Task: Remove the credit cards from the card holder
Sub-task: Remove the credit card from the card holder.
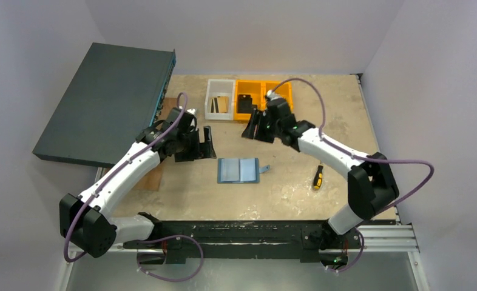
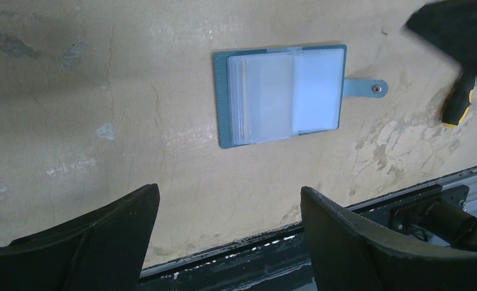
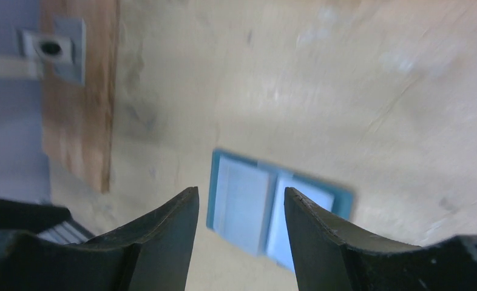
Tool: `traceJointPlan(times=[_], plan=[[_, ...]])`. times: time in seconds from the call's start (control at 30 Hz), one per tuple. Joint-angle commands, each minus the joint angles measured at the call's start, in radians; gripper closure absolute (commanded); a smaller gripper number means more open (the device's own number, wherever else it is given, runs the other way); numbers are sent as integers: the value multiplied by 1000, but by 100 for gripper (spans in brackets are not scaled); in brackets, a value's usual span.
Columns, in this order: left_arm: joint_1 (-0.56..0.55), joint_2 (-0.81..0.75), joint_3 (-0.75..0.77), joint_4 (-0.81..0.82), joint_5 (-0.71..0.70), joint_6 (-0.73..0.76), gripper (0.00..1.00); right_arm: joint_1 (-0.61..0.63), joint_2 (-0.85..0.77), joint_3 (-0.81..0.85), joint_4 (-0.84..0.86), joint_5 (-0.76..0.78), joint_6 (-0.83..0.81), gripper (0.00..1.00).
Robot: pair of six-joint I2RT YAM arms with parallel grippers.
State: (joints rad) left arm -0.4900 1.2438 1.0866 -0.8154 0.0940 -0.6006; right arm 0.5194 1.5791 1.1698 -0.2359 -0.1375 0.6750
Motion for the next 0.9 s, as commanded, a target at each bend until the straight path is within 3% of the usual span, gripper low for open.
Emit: traceJointPlan(times=[0.0,0.27,0.6,0.87], plan=[[10,-39,-4,60,-10,-35,14,148,-1,-98,42,133,80,46],[11,-36,12,54,-2,-34,14,299,136,-47,0,275,84,49],[11,-39,-14,61,0,-52,14,354,225,10,-34,323,47,51],[11,-8,-61,103,41,-72,14,356,257,-21,-29,293,59,60]])
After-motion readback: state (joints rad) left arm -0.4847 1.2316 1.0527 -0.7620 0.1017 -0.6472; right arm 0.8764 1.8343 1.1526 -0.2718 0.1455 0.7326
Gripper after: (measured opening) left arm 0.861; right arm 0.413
